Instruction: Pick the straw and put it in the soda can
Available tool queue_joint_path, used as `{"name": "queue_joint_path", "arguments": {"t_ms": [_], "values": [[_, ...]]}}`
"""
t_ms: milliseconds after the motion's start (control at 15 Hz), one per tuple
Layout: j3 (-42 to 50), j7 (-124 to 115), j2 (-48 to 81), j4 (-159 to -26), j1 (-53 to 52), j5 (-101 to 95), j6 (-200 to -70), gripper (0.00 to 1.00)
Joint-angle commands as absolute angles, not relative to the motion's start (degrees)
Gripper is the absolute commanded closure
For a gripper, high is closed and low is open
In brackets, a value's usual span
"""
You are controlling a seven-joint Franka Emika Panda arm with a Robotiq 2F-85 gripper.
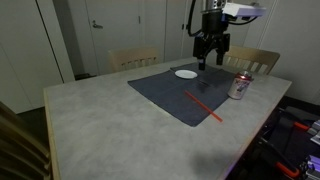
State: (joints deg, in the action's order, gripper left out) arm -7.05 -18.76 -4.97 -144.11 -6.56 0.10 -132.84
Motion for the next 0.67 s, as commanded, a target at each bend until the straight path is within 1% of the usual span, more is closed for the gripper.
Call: {"name": "queue_joint_path", "arguments": {"t_ms": [0, 200, 600], "values": [[-6.7, -18.0, 0.1, -142.0, -5.9, -0.2, -137.1, 0.00], [-6.3, -18.1, 4.4, -141.0, -5.9, -0.1, -140.2, 0.00], [-4.0, -23.1, 12.7, -138.2, -6.0, 2.1, -141.4, 0.00]]}}
